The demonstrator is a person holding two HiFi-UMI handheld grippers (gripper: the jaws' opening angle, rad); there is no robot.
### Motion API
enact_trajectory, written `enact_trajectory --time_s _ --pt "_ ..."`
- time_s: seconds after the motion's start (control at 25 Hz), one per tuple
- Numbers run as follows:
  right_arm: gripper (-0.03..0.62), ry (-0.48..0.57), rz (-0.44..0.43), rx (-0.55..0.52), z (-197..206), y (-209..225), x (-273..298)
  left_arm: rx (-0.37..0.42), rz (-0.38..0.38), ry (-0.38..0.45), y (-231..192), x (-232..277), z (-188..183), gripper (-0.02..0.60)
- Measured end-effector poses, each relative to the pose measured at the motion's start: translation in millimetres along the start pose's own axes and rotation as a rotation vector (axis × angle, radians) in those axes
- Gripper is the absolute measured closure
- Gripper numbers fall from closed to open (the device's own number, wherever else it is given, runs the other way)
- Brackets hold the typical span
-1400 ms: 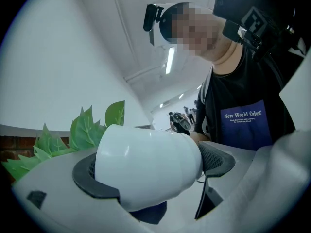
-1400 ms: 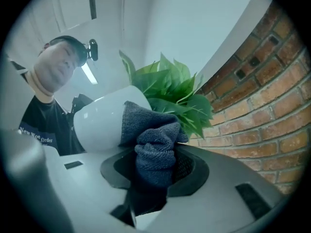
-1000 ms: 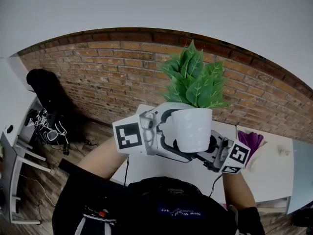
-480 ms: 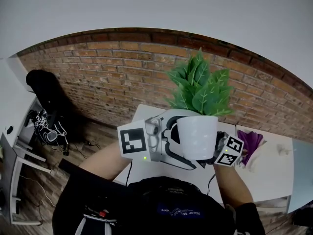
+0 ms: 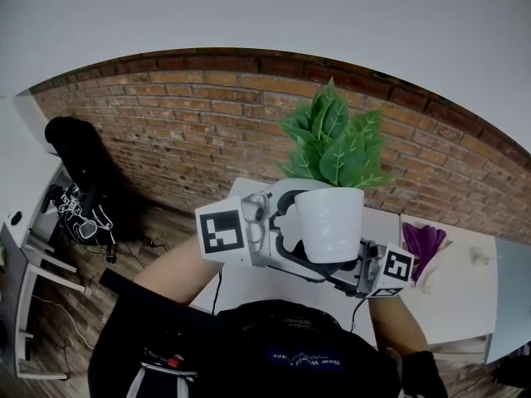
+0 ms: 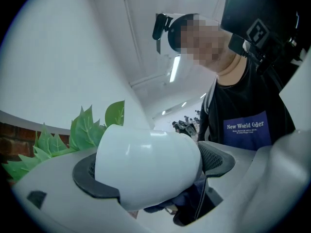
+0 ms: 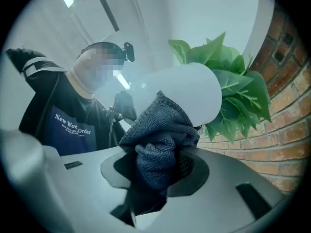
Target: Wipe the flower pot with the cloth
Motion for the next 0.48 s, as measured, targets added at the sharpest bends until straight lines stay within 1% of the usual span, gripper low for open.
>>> enact_trajectory --time_s 0.04,0.08,0.12,0.2,0.28,0.32,0.4,0.48 --pt "0.465 -0.013 0.016 -0.010 0 1 -7 0.014 -0.009 -0.015 -2 -3 1 0.057" --pt "0.465 -0.016 0.056 -0.014 -1 6 -17 0.022 -0.023 -0.028 -5 -7 3 0.057" --pt "0.465 -0.005 0.119 -0.013 -6 12 -30 0.023 -0.040 -0.040 -8 -10 5 0.057" --pt "0.465 0.054 0.276 -0.015 -24 27 -61 0.025 -0.080 -0.080 -11 -15 13 0.057" --pt "0.465 0.095 0.411 -0.067 -49 34 -84 0.044 -0.119 -0.155 -9 -13 30 0.057" --pt "0.465 0.081 0.459 -0.116 -60 34 -89 0.057 -0.132 -0.200 -8 -10 41 0.057" --pt "0.464 0.004 0.519 -0.234 -76 33 -79 0.075 -0.149 -0.284 -9 -5 59 0.057" --pt "0.464 -0.069 0.523 -0.335 -85 30 -49 0.073 -0.161 -0.344 -15 -4 69 0.057"
Point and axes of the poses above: the fingertips, and each gripper's own axes: x forward along the fingers, y to its right, z out of its underside, the point moved 5 cm from there along -x, backward along the fingers, and after that the axes turned 10 degrees about y, right-handed, at the moved point
